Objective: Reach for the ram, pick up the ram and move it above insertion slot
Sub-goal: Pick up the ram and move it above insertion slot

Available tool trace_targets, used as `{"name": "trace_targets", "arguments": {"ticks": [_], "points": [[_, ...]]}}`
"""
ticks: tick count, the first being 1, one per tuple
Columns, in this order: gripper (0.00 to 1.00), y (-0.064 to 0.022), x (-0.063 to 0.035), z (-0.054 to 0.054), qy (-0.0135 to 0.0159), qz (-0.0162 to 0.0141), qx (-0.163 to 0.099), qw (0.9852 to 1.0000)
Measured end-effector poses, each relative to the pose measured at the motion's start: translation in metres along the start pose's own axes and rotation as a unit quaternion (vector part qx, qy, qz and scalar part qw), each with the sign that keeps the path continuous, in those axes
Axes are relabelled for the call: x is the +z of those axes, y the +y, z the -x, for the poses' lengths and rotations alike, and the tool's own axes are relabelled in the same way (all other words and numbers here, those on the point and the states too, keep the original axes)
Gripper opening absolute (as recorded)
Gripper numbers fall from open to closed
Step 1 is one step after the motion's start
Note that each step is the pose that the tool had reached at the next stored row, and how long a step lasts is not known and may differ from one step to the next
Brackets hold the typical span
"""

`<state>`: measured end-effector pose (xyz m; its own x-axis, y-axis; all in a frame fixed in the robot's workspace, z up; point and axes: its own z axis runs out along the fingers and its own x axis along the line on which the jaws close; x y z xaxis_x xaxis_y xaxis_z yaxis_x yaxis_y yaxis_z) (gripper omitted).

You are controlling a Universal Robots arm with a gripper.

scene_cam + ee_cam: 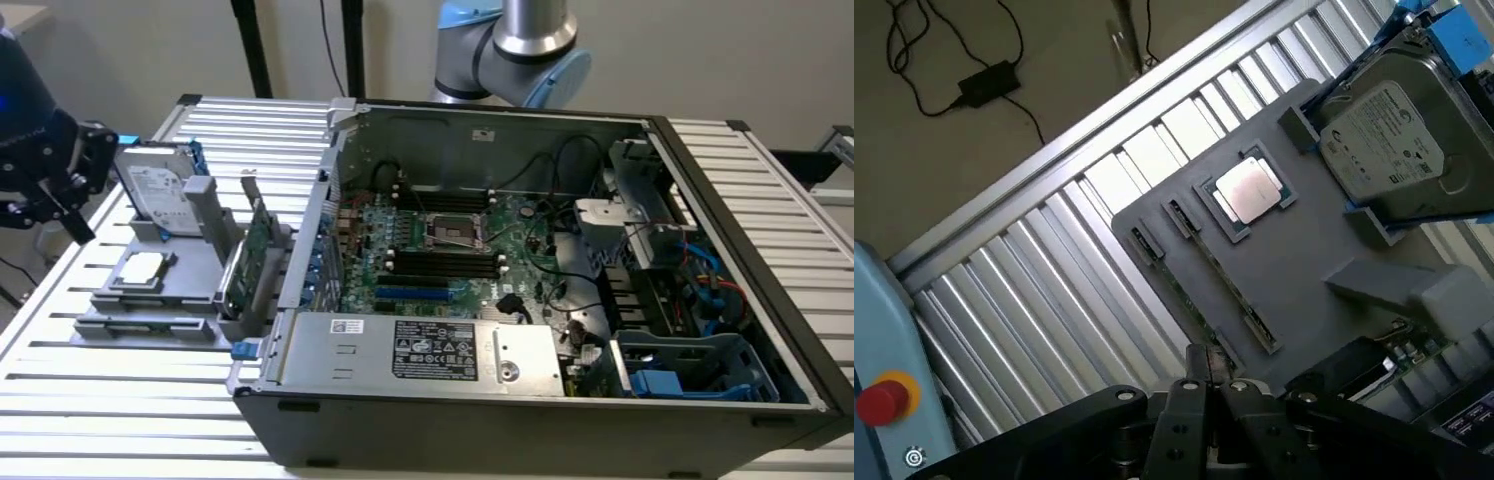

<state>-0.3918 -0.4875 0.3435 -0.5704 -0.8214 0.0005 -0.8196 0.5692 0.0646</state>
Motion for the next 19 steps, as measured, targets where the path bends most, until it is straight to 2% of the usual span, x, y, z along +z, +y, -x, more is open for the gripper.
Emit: {"name": "trace_targets", "arguments": {"ticks": [4,9,14,17,19], "points": [[0.11,0.0000,0.0003,0.0000,0.0017,-0.0004,-0.037,0.9993],[0.11,-0.0001,0.0007,0.0000,0.0032,-0.0015,-0.082,0.9967],[0.11,-0.0001,0.0014,0.0000,0.0030,-0.0043,-0.126,0.9921],[0.11,-0.0001,0.0019,0.0000,0.0020,-0.0069,-0.151,0.9885],[0.11,-0.0001,0.0023,0.0000,0.0008,-0.0097,-0.166,0.9861]]}}
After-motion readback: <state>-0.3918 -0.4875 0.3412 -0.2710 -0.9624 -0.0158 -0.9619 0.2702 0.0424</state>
